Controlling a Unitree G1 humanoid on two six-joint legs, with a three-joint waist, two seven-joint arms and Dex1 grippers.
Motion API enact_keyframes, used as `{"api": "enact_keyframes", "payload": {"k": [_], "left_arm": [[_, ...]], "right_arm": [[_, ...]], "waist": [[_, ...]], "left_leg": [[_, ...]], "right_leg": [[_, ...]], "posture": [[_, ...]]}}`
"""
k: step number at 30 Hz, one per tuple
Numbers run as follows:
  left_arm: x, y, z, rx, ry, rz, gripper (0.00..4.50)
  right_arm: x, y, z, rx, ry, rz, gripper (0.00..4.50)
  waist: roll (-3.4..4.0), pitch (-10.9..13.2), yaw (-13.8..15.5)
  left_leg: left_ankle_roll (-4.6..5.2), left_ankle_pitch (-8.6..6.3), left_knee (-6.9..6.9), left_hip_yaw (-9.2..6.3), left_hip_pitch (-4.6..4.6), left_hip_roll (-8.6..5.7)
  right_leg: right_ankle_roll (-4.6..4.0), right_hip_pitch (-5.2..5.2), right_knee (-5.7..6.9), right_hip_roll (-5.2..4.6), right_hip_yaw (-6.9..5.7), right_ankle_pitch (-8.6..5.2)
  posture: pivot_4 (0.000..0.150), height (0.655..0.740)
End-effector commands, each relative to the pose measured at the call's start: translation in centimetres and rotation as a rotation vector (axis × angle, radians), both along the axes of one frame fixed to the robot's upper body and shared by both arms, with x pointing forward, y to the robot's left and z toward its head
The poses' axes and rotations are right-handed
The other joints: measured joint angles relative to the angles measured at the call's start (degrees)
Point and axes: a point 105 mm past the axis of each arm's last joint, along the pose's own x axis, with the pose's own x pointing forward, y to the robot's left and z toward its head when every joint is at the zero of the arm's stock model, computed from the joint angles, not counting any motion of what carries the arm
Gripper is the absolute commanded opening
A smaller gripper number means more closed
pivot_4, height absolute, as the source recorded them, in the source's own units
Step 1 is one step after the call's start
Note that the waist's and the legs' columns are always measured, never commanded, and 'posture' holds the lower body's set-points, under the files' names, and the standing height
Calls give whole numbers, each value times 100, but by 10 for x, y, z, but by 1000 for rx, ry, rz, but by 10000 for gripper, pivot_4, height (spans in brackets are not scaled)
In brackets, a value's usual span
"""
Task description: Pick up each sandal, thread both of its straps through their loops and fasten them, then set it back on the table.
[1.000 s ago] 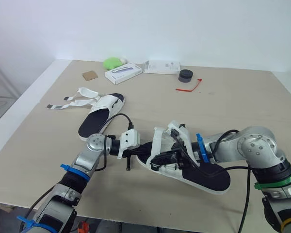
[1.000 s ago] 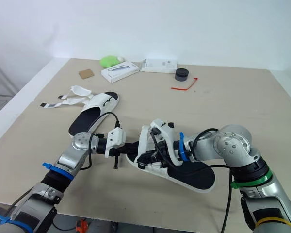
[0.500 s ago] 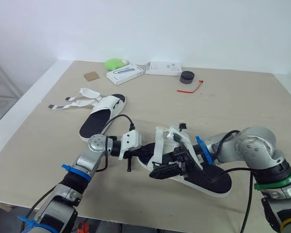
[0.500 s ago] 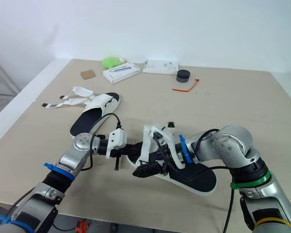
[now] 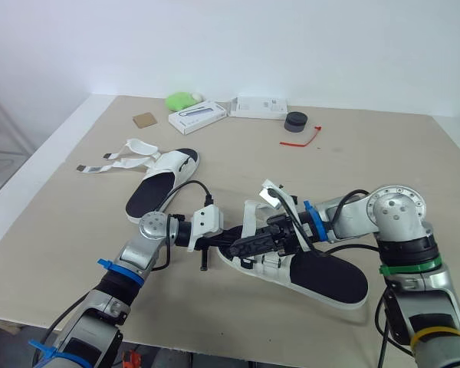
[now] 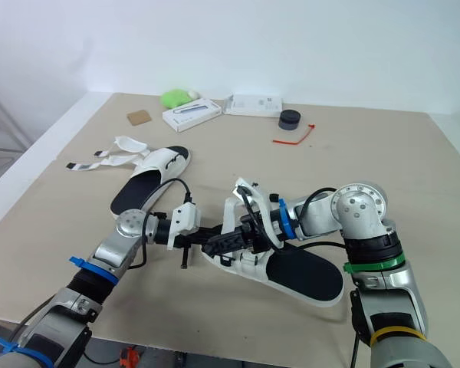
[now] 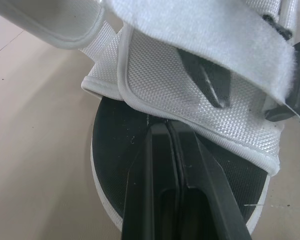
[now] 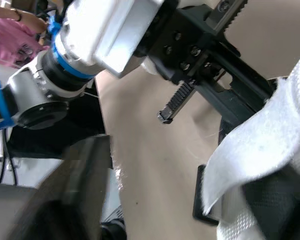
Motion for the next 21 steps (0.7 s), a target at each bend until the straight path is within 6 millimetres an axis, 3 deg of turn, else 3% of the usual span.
{"api": "enact_keyframes", "payload": {"k": [1,8,13,17,21], "left_arm": [[-23,5,-59,177,182,-28,0],[-25,6,-60,178,184,-29,0],[-25,6,-60,178,184,-30,0],[-25,6,-60,179,182,-31,0],[-24,6,-59,180,182,-31,0]], "right_arm": [[4,0,5,4,-34,-28,27272],[5,2,10,2,-62,-28,131],[-5,4,9,-10,-70,19,131],[-20,-2,-33,-223,-79,41,131],[-19,-4,-41,-258,-81,25,131]], "waist": [[0,0,0],[0,0,0],[0,0,0],[-3,-3,5],[-7,-15,3]], "left_leg": [[0,0,0,0,0,0],[0,0,0,0,0,0],[0,0,0,0,0,0],[3,-3,0,-1,-2,-2],[2,-5,0,-2,3,-2]], "right_leg": [[0,0,0,0,0,0],[0,0,0,0,0,0],[0,0,0,0,0,0],[2,-3,-1,-2,0,-6],[3,1,-2,-1,1,-10]], "posture": [[1500,7400],[1500,7400],[1500,7400],[1500,7400],[1500,7400]]}}
